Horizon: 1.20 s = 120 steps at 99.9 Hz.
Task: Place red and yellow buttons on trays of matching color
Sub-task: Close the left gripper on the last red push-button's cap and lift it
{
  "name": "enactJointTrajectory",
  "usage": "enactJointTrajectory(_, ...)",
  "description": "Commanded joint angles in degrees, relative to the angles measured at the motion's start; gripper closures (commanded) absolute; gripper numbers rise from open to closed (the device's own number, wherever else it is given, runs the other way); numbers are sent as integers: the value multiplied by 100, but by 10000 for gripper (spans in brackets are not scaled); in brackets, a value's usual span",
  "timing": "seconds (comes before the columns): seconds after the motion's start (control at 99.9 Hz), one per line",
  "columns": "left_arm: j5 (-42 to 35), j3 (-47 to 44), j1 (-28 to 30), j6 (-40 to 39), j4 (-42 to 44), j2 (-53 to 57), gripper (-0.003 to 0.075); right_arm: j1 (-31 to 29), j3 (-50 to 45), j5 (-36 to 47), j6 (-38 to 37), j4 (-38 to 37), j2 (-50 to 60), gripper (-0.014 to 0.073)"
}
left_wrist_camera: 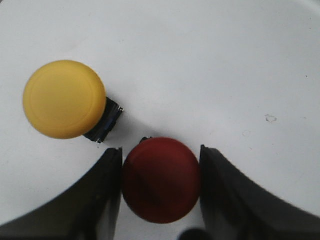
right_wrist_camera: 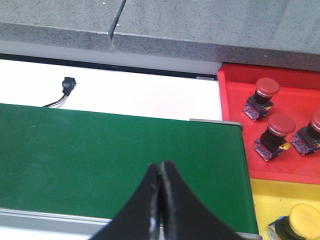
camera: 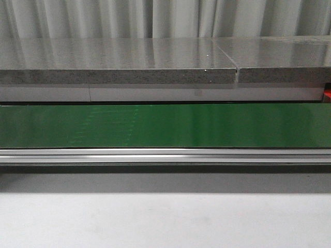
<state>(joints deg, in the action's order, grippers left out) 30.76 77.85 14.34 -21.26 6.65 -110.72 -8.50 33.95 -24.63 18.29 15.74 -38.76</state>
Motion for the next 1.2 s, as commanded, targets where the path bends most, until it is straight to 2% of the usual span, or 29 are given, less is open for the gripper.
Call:
enactJointTrajectory(0.0, -27, 190, 2, -45, -40, 326, 701, 10, 154, 399, 29, 33, 37, 662)
enactJointTrajectory(0.06, 0, 204, 2, -45, -40, 428, 739, 10, 154, 399, 29, 33, 37, 662)
enactJointTrajectory(0.39, 122, 204, 2, 123, -40, 1706, 739, 10, 154, 399, 29, 33, 37, 662)
enactJointTrajectory(0.56, 538, 204, -109, 475, -65, 2338, 739, 10, 154, 399, 29, 33, 37, 662)
enactJointTrajectory(0.771, 1230, 130, -541, 908, -65, 2675, 739, 10, 154, 399, 29, 33, 37, 662)
enactJointTrajectory(1.191, 864, -727, -1214, 909, -65, 2715, 739, 10, 154, 399, 29, 33, 37, 662)
